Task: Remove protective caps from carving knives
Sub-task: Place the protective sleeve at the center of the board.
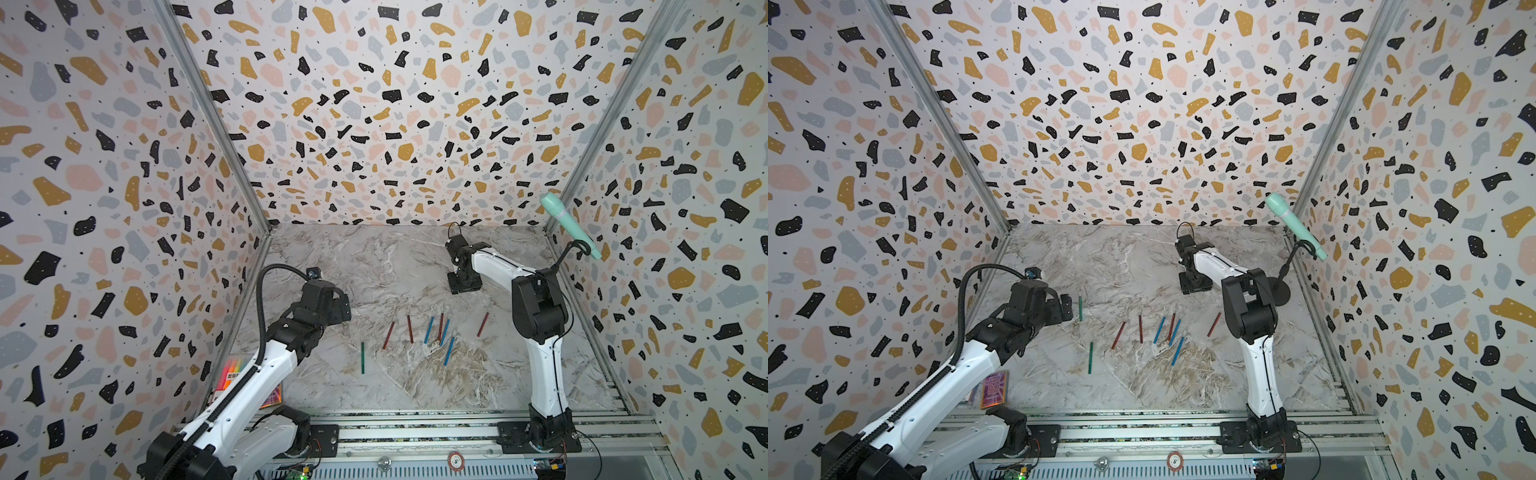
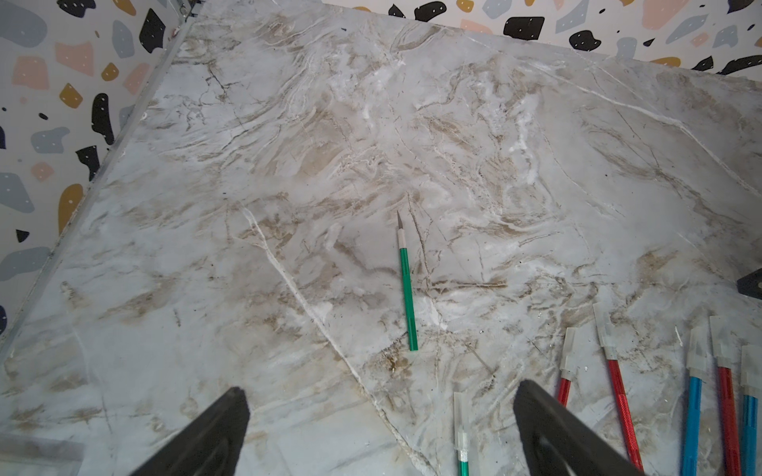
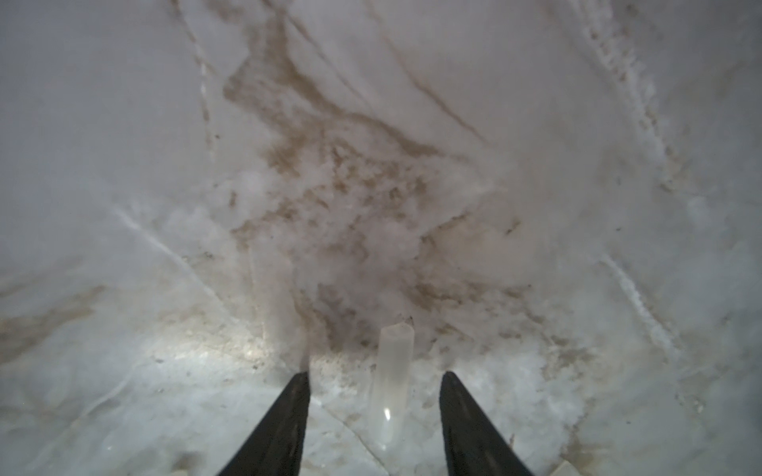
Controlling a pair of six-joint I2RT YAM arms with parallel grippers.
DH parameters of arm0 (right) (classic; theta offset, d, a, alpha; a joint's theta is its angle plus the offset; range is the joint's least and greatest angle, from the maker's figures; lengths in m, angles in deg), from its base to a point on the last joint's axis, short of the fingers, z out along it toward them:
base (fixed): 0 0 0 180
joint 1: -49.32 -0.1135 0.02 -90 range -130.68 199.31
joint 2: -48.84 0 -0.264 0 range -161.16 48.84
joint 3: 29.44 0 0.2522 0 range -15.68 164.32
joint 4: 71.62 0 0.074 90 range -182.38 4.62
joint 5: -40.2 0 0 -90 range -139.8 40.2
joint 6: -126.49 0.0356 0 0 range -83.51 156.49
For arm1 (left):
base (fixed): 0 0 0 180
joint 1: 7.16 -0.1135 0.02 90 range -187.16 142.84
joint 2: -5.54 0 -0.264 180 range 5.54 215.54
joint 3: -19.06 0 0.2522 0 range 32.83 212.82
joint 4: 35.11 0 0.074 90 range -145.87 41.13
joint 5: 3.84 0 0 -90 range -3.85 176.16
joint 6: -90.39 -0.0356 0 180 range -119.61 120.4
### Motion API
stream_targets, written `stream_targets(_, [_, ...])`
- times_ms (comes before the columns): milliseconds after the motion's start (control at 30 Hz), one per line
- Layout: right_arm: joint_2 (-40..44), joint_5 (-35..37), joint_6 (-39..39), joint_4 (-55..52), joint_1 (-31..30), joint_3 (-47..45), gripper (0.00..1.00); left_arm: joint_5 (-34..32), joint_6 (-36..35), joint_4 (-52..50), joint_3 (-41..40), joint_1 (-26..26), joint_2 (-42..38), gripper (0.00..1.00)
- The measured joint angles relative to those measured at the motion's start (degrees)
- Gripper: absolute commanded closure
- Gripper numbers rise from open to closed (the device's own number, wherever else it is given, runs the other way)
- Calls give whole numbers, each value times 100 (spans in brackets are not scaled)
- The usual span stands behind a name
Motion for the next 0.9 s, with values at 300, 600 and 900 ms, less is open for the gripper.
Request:
stream_targets(300, [396, -83, 11, -127, 59, 52, 39, 87, -13, 15, 0, 2, 236, 1])
stream_targets(600, [1519, -317, 17, -107, -85, 181, 27, 160, 79, -50, 0, 109, 560, 0])
stream_targets(900, [3202, -684, 203, 444, -715, -1650, 14, 1040, 1038, -310, -481, 173, 660, 3])
